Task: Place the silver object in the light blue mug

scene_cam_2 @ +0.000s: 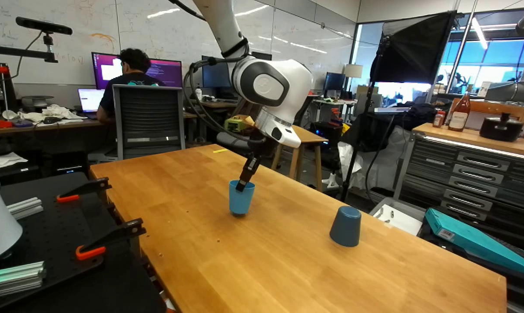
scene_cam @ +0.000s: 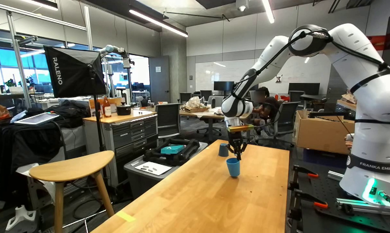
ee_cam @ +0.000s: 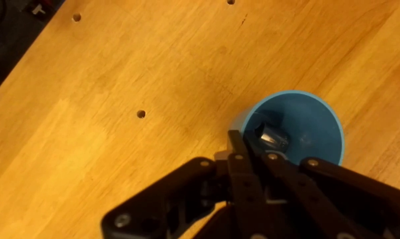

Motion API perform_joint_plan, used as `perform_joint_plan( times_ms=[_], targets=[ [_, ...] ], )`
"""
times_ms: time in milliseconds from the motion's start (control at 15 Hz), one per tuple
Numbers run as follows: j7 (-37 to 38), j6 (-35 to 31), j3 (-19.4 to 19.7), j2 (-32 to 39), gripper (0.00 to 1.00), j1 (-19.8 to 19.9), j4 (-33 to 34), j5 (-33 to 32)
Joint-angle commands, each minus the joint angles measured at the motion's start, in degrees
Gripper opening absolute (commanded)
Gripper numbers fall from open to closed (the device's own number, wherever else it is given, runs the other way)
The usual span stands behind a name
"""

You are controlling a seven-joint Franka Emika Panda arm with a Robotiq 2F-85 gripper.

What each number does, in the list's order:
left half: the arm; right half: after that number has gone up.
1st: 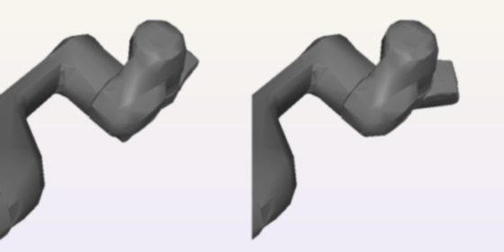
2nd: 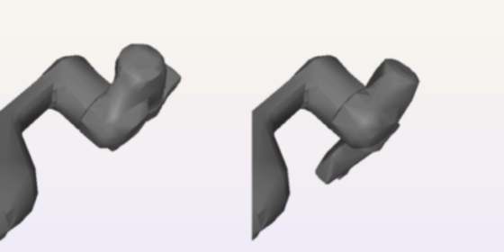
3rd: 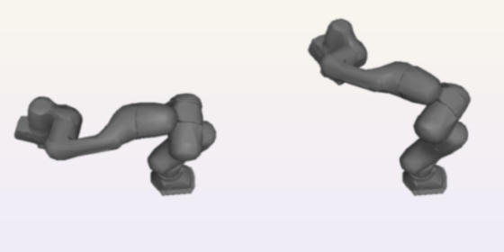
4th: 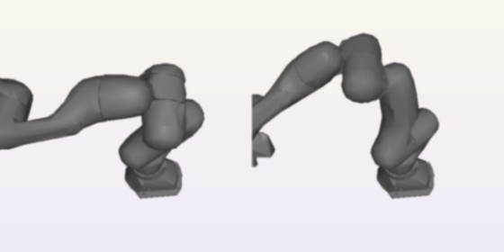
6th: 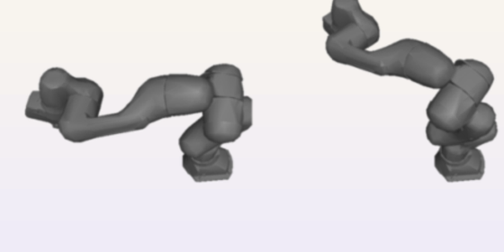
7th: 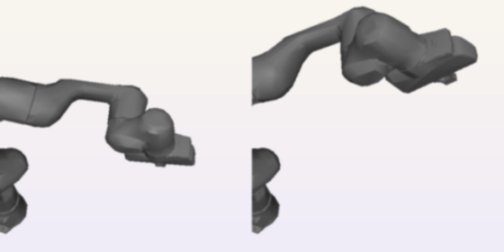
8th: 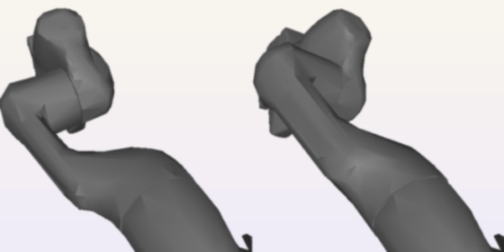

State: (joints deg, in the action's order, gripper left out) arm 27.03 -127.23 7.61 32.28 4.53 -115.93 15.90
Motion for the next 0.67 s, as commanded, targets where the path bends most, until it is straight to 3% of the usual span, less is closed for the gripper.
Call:
perform_joint_plan(
  times_ms=[0,67,133,200,400,600],
  targets=[
    [-1.54,-1.58,0.24,-0.10,0.01,-0.14,-1.06,-0.59],
    [-1.67,-2.03,0.27,0.02,0.01,-0.21,-1.25,-0.65],
    [-1.92,-2.27,0.27,0.04,0.09,-0.24,-1.39,-0.70],
    [-2.29,-2.25,0.24,-0.24,0.31,-0.16,-1.58,-0.69],
    [-3.48,-2.14,0.34,-2.37,0.40,-0.45,-2.64,-1.51],
    [-5.79,-1.84,0.50,-5.48,0.65,-0.63,-3.97,-3.97]
  ],
)
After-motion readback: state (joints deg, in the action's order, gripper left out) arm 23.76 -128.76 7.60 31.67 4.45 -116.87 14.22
